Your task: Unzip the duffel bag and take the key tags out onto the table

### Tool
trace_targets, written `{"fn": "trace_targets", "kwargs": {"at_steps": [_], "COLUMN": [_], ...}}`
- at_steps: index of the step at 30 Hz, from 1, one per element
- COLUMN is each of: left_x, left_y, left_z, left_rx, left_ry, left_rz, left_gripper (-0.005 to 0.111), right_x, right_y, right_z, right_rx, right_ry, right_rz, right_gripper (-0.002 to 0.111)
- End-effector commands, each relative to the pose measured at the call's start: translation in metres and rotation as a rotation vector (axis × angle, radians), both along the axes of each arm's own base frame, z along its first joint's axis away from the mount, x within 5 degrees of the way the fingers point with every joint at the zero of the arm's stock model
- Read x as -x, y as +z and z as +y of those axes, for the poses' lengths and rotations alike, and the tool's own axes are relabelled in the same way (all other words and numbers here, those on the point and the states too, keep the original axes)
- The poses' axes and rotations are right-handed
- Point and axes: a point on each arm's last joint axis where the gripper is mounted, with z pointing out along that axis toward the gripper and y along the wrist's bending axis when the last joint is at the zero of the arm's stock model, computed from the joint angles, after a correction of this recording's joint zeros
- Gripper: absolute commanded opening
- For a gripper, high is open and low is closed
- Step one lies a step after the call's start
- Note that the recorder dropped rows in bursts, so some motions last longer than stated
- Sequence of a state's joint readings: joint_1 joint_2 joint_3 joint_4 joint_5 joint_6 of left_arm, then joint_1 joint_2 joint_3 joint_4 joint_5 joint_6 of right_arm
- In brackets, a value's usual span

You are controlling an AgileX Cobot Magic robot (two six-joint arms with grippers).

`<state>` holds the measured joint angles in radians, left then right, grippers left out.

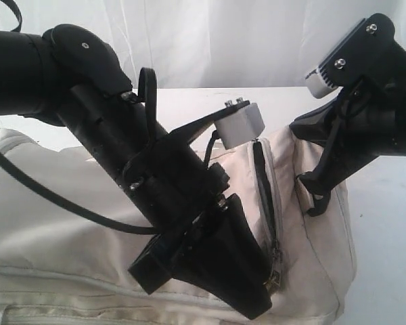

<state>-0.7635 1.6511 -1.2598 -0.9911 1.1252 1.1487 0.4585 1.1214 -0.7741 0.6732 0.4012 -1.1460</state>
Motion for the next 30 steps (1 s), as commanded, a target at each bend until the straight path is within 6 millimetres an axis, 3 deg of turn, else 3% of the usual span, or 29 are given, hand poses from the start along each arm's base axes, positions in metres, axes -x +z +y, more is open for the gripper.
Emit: {"fn": "trace_targets", "kwargs": {"at_steps": [1, 12, 19, 24, 26, 30], "left_x": [0.01, 0.009, 0.03, 0.051, 0.059, 0.063], "left_y": [0.003, -0.004, -0.005, -0.003, -0.003, -0.002], "left_z": [0.006, 0.014, 0.036, 0.056, 0.066, 0.07], "left_rx": [-0.06, -0.22, -0.248, -0.251, -0.272, -0.266], "left_ry": [-0.055, -0.009, -0.011, -0.007, -0.003, -0.002], "left_rz": [0.076, 0.076, 0.077, 0.076, 0.064, 0.057], "left_gripper": [0.026, 0.026, 0.026, 0.026, 0.026, 0.026], "right_x": [-0.005, -0.01, -0.009, -0.008, 0.004, 0.052], "right_y": [0.01, 0.017, 0.016, 0.015, 0.019, 0.026], "right_z": [-0.003, -0.007, -0.007, -0.006, -0.006, -0.011], "right_rx": [-0.03, -0.052, -0.042, -0.039, -0.008, 0.213], "right_ry": [-0.061, -0.12, -0.109, -0.096, -0.022, 0.371], "right_rz": [-0.089, -0.167, -0.16, -0.146, -0.124, -0.118], "right_gripper": [0.0, 0.0, 0.001, 0.023, 0.039, 0.044]}}
